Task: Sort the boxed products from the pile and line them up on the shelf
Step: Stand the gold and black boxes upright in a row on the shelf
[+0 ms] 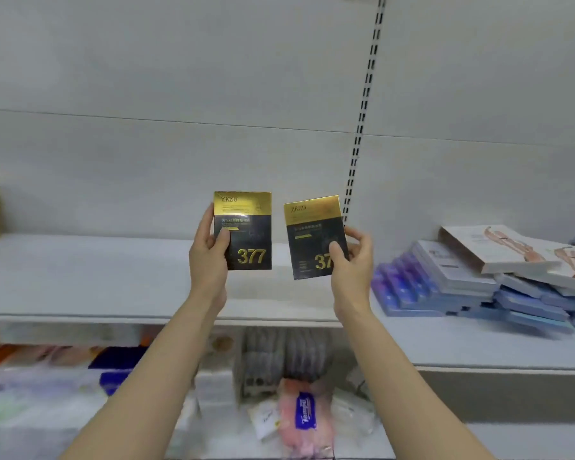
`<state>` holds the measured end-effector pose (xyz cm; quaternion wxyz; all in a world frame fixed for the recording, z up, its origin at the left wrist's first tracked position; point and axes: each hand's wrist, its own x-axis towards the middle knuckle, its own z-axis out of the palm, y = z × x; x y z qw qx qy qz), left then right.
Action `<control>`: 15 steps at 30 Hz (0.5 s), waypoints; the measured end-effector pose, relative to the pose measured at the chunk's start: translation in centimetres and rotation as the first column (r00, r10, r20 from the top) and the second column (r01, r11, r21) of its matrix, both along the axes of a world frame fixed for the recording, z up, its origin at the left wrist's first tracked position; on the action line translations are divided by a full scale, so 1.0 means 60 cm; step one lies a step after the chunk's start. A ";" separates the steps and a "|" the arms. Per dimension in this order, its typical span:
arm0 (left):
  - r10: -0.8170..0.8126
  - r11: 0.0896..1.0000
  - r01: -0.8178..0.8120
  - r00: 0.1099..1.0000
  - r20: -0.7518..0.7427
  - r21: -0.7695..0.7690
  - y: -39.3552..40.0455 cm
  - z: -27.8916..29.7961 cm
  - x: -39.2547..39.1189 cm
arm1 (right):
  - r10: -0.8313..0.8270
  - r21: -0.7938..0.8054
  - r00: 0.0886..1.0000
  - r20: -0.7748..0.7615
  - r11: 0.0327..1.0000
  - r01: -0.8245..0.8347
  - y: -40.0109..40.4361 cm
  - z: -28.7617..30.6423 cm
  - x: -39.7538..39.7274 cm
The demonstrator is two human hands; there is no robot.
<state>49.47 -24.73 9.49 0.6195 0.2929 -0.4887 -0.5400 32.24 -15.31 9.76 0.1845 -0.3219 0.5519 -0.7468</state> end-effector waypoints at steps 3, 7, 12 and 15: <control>0.071 0.997 -0.071 0.997 0.027 0.007 -0.001 -0.010 0.109 | 0.051 0.005 0.999 0.009 0.999 -0.052 -0.019 -0.005 0.105; 0.155 0.988 -0.156 0.987 0.046 0.020 -0.007 -0.011 0.235 | 0.105 -0.012 0.994 0.033 0.994 -0.104 -0.045 -0.006 0.224; 0.233 0.971 -0.235 0.972 0.037 0.038 -0.020 -0.016 0.356 | 0.172 0.021 0.985 0.003 0.985 -0.172 -0.085 -0.015 0.339; 0.270 0.961 -0.272 0.962 0.044 0.051 -0.035 -0.030 0.413 | 0.210 0.038 0.978 -0.010 0.977 -0.210 -0.115 -0.026 0.393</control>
